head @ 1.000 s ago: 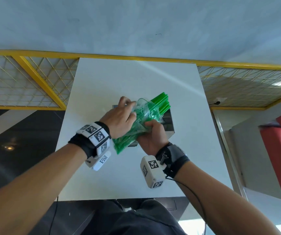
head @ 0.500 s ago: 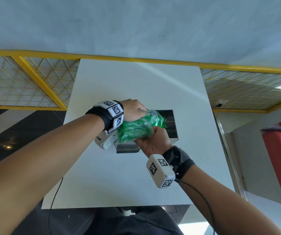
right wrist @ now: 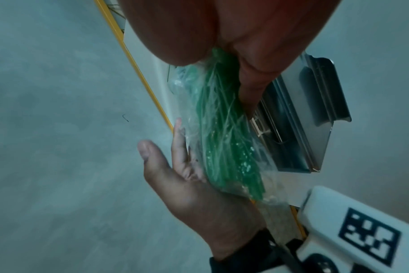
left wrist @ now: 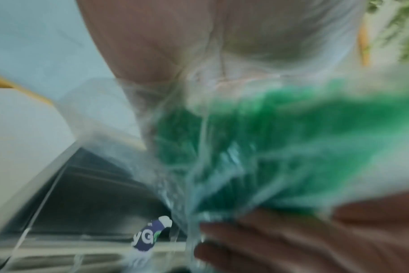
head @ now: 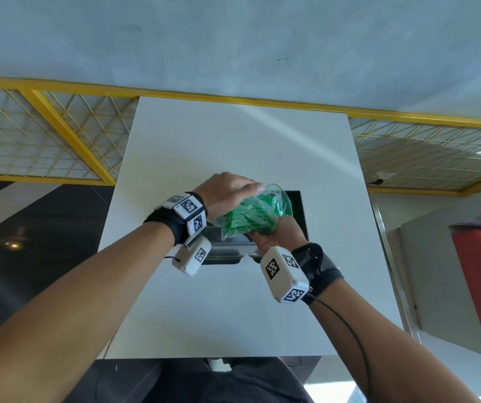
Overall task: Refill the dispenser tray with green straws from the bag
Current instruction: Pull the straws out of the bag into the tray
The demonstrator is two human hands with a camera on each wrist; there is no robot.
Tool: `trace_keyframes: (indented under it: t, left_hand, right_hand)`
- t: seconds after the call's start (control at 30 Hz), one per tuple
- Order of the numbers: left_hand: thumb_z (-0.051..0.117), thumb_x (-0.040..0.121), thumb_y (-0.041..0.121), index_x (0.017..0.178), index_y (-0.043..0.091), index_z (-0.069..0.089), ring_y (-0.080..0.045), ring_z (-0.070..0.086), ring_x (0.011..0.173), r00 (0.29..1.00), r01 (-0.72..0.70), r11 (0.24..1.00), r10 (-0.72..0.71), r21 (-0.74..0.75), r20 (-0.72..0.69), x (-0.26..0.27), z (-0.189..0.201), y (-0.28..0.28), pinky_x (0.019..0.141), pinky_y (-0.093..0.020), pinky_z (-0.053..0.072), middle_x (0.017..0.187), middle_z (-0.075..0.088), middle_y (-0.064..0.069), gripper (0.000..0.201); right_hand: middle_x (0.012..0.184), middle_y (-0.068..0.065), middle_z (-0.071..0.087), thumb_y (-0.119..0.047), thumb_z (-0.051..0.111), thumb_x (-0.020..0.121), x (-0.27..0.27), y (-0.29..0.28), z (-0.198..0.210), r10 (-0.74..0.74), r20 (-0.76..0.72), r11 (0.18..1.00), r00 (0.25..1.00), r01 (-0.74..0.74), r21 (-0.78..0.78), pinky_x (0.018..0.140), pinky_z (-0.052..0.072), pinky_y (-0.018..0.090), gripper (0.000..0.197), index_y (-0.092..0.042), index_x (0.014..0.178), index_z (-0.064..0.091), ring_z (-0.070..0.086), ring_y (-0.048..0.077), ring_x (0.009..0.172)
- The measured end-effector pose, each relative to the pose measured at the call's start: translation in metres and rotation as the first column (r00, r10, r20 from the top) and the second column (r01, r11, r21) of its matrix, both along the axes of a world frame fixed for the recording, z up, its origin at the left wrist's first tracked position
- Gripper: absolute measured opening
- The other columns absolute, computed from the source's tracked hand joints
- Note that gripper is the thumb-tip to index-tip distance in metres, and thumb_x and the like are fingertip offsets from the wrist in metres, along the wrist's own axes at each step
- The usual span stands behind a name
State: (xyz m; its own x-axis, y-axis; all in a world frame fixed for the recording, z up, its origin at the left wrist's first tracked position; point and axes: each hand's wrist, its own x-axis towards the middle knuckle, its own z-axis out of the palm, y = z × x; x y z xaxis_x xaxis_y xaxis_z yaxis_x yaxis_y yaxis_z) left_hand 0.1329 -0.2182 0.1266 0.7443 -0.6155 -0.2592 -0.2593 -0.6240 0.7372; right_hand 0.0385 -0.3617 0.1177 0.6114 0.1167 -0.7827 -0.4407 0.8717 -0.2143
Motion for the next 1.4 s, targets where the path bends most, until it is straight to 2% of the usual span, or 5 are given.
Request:
trace_keyframes:
  t: [0.07,0.3,0.63,0.77,1.4]
  left_hand:
    - [0.026,0.087,0.081,0.138,0.029,0.058,-0.019,0.063,0.120,0.999,-0.009,1.000,0.009,-0.004,0.044,-0.011,-0.007,0.001,0.105,-0.043,0.046,0.135,0.067,0.000,0.080]
    - [0.015,0.104,0.057,0.087,0.009,0.071,-0.032,0.067,0.087,0.914,-0.401,0.916,0.401,-0.024,0.064,-0.005,-0.012,-0.004,0.087,-0.041,0.054,0.092,0.073,-0.014,0.075]
    - [0.022,0.105,0.053,0.057,0.014,0.037,-0.028,0.047,0.058,0.864,-0.496,0.867,0.486,0.053,0.135,0.007,-0.019,0.006,0.062,-0.032,0.034,0.055,0.045,-0.004,0.064]
    - [0.032,0.100,0.060,0.070,0.013,0.046,-0.031,0.053,0.072,0.857,-0.512,0.846,0.489,0.150,0.165,0.004,-0.019,-0.002,0.067,-0.035,0.040,0.071,0.055,-0.008,0.057]
    - [0.082,0.080,0.012,0.137,0.023,0.060,-0.016,0.062,0.098,0.963,-0.263,0.962,0.266,-0.077,0.036,-0.018,-0.005,0.064,0.079,-0.012,0.047,0.128,0.068,-0.003,0.061]
  right_hand:
    - [0.121,0.027,0.068,-0.006,0.029,0.105,0.001,0.006,-0.002,-0.008,0.011,0.997,1.000,0.009,-0.074,0.065,0.065,0.047,0.042,0.004,0.135,0.058,0.073,0.039,0.096]
    - [0.123,0.023,0.070,-0.059,0.028,0.103,-0.017,0.025,0.022,0.522,-0.016,0.813,0.853,-0.503,-0.294,0.097,0.054,0.039,0.070,-0.003,0.131,0.061,0.064,0.032,0.115]
    - [0.086,-0.008,0.069,-0.057,0.059,0.088,-0.011,-0.016,0.034,0.645,-0.464,-0.496,0.607,-0.130,-0.859,0.079,0.056,0.037,0.041,-0.017,0.096,0.065,0.065,0.018,0.078]
    - [0.119,-0.004,0.056,-0.042,0.072,0.088,-0.004,0.000,0.028,0.821,-0.346,-0.385,0.455,-0.008,-0.923,0.085,0.051,0.030,0.061,-0.020,0.138,0.047,0.058,0.012,0.090]
    - [0.074,-0.004,0.055,-0.022,0.068,0.089,0.012,0.013,0.014,0.786,-0.175,-0.203,0.593,-0.021,-0.979,0.058,0.037,0.029,0.022,-0.019,0.099,0.049,0.047,0.015,0.063]
